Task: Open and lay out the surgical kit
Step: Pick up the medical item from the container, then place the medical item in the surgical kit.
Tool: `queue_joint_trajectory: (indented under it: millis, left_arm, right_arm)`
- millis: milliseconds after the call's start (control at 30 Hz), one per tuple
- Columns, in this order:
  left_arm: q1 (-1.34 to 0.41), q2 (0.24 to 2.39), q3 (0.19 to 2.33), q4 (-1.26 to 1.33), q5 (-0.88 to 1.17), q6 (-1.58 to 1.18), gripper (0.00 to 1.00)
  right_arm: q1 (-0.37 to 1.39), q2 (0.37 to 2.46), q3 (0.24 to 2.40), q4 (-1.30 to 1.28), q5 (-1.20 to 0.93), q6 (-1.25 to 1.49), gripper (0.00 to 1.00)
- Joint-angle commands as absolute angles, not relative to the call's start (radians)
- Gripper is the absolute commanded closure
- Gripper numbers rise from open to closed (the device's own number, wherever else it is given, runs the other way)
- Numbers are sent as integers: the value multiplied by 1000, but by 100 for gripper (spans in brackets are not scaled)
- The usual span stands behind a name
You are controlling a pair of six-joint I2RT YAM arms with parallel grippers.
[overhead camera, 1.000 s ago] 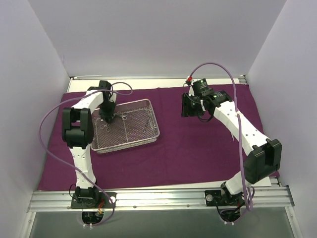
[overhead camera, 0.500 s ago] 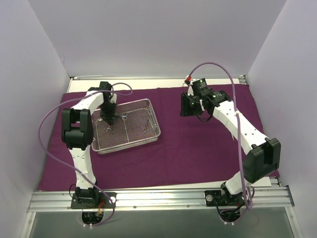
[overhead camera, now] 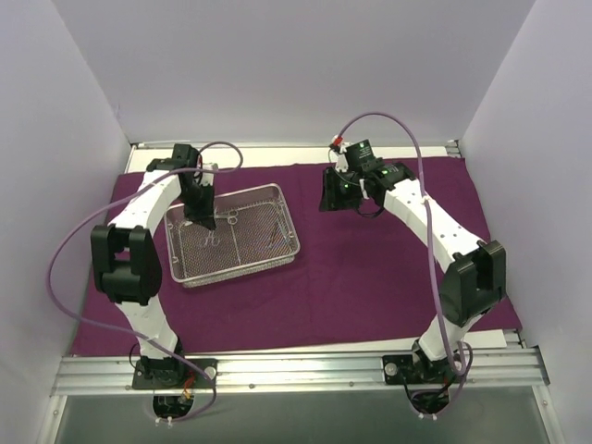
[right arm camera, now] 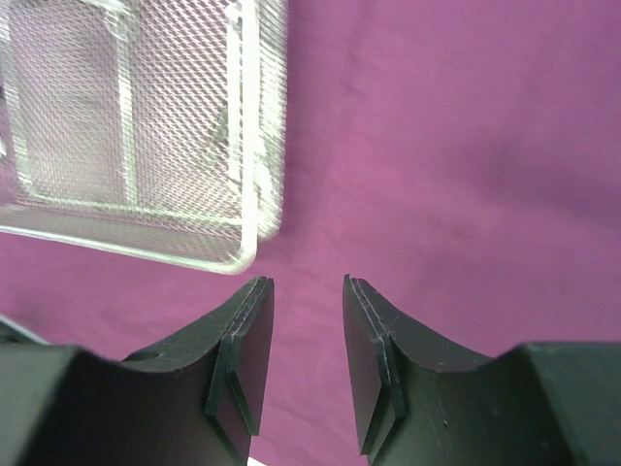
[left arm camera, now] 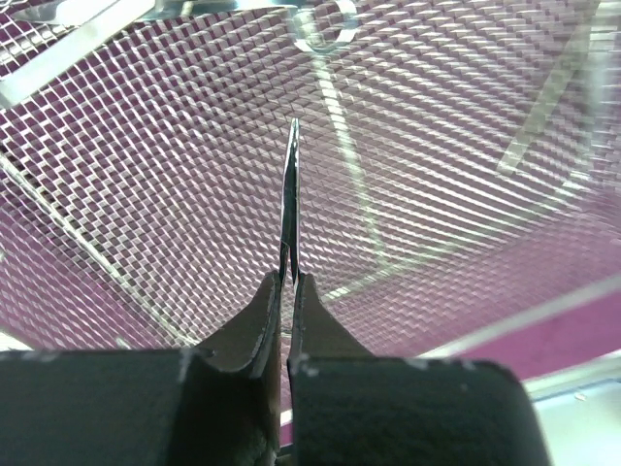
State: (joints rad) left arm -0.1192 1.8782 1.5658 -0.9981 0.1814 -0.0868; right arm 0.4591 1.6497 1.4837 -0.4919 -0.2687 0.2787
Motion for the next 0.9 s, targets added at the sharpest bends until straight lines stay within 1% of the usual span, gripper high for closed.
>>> queue_joint_trajectory:
  millis: [0, 100, 200, 367, 533, 867]
  left_arm:
    - [-141, 1758, 1562, -993, 270, -112, 98]
    - [-158, 1730, 1572, -989, 313, -138, 98]
    - [-182, 1709, 1572, -977, 347, -172, 98]
    - [-245, 1666, 1554, -924, 367, -221, 98]
    - [-279, 1654, 1552, -905, 368, -244, 98]
    - [-322, 1692, 1594, -913, 385, -244, 98]
  right_arm:
    - [474, 1716, 1589, -427, -354, 363, 65]
    - [485, 1792, 1663, -318, -446, 495, 61]
    - [502, 1867, 1719, -200, -528, 656, 60]
    - [551, 2019, 1866, -124, -612, 843, 57]
    - [578, 2086, 1919, -176, -595, 861, 56]
    - [614, 2111, 1922, -209, -592, 850, 57]
